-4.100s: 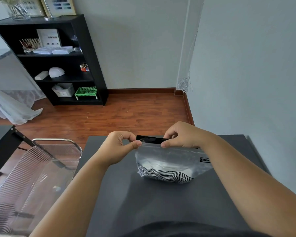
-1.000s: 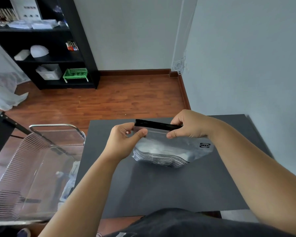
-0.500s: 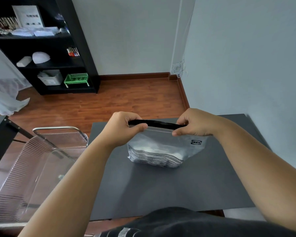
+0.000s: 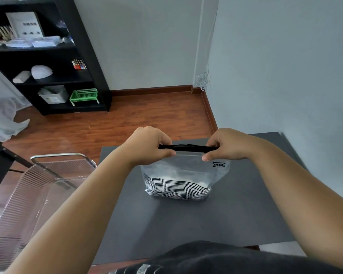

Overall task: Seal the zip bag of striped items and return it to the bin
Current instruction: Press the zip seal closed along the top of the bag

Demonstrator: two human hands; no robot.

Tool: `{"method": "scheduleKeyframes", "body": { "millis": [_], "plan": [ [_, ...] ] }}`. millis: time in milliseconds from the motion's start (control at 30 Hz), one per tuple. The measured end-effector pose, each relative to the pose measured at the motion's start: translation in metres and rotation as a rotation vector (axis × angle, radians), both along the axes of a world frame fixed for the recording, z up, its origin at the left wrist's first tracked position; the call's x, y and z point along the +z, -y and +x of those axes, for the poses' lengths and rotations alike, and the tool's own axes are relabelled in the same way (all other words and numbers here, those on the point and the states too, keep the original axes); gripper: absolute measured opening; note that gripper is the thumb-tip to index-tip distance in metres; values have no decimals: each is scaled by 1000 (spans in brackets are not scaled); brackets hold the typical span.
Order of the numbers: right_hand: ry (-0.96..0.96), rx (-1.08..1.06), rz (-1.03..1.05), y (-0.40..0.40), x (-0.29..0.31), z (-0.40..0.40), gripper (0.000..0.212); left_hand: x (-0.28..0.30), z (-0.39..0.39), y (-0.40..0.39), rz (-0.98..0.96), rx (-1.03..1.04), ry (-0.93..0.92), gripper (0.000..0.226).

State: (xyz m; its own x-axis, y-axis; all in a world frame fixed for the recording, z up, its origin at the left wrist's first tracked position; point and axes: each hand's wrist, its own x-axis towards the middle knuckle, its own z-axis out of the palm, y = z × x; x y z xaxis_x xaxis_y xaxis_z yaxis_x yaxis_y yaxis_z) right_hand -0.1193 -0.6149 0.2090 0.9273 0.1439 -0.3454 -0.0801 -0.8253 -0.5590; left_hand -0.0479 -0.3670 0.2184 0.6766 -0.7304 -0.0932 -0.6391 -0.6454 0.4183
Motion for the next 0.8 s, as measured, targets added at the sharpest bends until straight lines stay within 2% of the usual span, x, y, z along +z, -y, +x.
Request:
{"method": "scheduleKeyframes", "body": {
  "millis": [167, 333, 467, 567, 700, 800],
  "plan": [
    [26, 28, 28, 8, -6, -6, 26, 0, 1, 3, 43, -12, -89, 19],
    [17, 27, 53, 9, -4, -6, 24, 3, 0, 22, 148, -102, -23, 23],
    [-5, -15, 80, 7, 3, -7, 18, 0, 0, 28, 84, -136, -9, 19],
    [48, -13, 56, -1, 4, -5, 16, -2, 2, 30, 66, -137, -34, 20],
    [146, 10, -32, -11, 4, -3, 14, -4, 3, 33, 92, -132, -122, 15],
    [123, 9, 26, -10, 6, -7, 17, -1, 2, 32, -21, -123, -196, 12]
  ]
}}
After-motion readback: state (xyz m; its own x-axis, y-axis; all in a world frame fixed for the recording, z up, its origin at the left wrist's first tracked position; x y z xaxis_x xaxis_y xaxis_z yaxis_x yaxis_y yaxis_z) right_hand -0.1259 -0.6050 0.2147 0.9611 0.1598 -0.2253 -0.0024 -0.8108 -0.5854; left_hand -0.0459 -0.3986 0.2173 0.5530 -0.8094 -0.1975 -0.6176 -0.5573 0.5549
